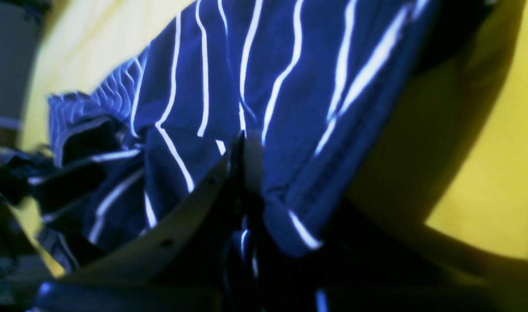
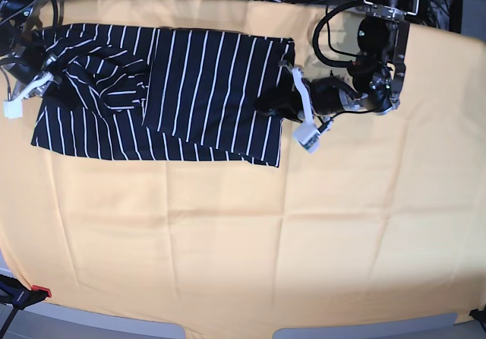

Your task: Fold the T-shirt properly

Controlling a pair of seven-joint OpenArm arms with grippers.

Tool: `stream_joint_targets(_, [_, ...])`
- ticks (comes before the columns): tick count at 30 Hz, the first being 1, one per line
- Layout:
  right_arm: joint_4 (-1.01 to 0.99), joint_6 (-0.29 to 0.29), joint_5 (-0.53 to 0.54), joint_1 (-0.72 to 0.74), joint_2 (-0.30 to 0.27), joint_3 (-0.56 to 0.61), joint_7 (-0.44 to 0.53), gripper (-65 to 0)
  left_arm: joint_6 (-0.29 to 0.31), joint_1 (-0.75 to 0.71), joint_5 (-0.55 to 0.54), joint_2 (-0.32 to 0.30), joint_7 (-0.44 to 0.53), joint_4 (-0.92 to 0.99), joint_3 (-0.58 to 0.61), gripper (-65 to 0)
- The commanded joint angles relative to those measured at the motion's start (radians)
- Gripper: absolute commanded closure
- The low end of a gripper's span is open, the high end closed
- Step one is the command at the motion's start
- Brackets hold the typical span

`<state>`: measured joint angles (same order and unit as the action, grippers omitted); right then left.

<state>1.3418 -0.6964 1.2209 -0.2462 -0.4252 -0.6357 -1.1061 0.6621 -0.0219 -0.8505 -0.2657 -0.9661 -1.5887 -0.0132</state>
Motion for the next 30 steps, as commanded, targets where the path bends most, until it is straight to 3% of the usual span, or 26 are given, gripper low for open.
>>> stream_joint_targets(1, [0.032,-0.002,-0.015,0.002,-0.038,-0.021,0.005,0.0,-0.001,0.024,-0.052,-0.006,0.023,-0.015,-0.033,0.0])
stream_joint_targets(8, [0.184,-0.002,-0.157,0.003,-0.095,-0.097,0.017,0.0,-0.001,0.039,-0.244,-0.006,-0.009,-0.015,-0.23,0.0])
stream_joint_targets(15, [0.418,-0.002,-0.254,-0.008,-0.107,-0.179,0.04,0.0,0.0,0.016,-0.238,-0.037,-0.059,-0.014,-0.27,0.0])
stream_joint_targets(18, [0.55,0.057,-0.283,-0.031,-0.095,-0.197,0.039,0.0,0.0,0.0,-0.229,-0.058,-0.059,-0.014,-0.27,0.0])
stream_joint_targets(21, [0.692,0.078,-0.253,-0.062,-0.065,-0.197,0.04,0.0,0.0,-0.018,-0.224,-0.07,-0.059,-0.014,-0.27,0.0])
stream_joint_targets(25, [0.864,0.127,-0.183,-0.087,0.016,-0.196,0.01,0.0,-0.001,-0.037,-0.217,-0.069,-0.058,-0.014,-0.27,0.0])
stream_joint_targets(30, [0.977,0.057,0.014,-0.124,0.149,-0.186,-0.043,0.0,0.0,-0.057,-0.217,-0.069,-0.059,-0.014,-0.269,0.0])
